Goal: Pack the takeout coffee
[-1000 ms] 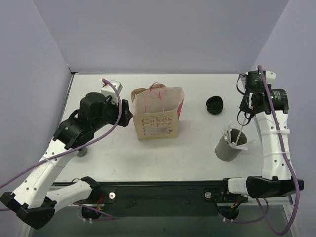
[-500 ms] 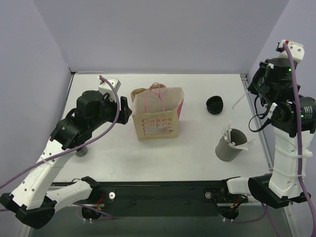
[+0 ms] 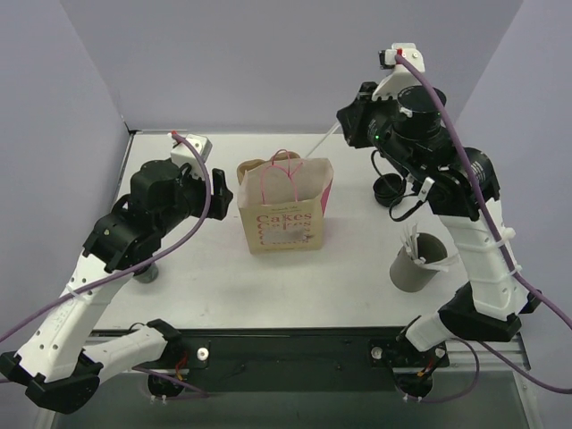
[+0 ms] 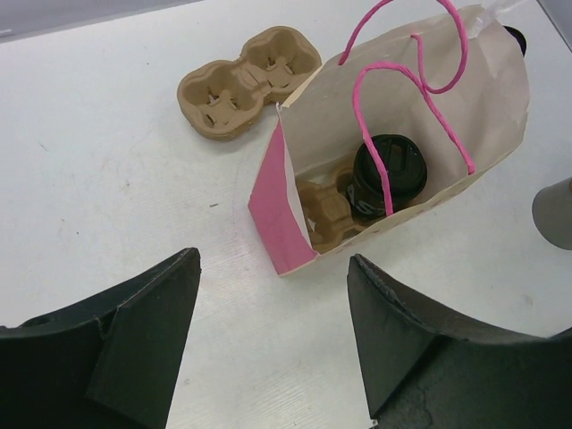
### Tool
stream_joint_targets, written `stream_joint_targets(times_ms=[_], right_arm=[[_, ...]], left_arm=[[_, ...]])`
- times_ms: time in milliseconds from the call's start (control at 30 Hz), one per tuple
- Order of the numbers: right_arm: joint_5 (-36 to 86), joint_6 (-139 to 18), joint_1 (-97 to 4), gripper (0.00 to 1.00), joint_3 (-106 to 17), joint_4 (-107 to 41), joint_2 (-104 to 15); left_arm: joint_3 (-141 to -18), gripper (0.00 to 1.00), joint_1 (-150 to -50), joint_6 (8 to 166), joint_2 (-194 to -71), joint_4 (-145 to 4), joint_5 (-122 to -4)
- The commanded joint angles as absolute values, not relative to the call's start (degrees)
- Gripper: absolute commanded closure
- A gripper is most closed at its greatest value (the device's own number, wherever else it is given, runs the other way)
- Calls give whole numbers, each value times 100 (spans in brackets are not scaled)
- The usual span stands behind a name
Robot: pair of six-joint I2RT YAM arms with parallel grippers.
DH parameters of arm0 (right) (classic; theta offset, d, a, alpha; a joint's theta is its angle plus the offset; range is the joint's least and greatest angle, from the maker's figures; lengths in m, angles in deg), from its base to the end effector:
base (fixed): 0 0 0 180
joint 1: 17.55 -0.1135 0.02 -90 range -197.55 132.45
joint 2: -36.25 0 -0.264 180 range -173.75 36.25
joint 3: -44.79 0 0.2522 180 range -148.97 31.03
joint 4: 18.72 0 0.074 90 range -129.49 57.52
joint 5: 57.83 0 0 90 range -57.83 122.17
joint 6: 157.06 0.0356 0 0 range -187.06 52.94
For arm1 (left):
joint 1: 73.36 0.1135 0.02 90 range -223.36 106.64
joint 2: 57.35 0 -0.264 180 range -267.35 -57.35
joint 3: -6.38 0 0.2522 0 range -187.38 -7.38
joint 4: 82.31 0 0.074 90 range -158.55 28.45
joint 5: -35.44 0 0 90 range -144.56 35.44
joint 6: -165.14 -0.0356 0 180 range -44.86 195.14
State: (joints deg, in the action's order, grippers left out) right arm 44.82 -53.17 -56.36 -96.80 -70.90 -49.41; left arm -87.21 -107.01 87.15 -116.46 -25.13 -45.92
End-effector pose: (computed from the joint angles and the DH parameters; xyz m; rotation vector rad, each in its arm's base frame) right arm 0.1995 0.1505 0.5928 -0.1526 1.5263 0.5706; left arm 0.1637 -0.1025 0.4407 0.2737 1.9621 -0.3733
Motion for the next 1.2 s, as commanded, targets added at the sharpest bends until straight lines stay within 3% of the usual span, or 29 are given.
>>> stream_joint_targets(times_ms=[0, 167, 400, 867, 1167], right_arm=[[4623, -5580, -6350, 100, -9905, -6202, -4882], [5492, -6292, -7387, 100, -9765, -6088, -4935], [5695, -6354, -7959, 100, -9650, -6035, -4935], [5590, -6328, -8075, 99, -9228, -5938, -5181], [5757, -6477, -8040, 92, -8587, -5938, -5374]], left_arm=[[-9070, 24, -10668, 8543, -11589, -2328, -4270], [-9105, 24, -10668, 8508, -11501, -2249, -4147], [-9167, 24, -10668, 8569, -11483, -2118, -4121], [-9088, 24, -10668, 8569, -11290, -1942, -4085], [-8991, 23, -10668, 8578, -11149, -1898, -3971]])
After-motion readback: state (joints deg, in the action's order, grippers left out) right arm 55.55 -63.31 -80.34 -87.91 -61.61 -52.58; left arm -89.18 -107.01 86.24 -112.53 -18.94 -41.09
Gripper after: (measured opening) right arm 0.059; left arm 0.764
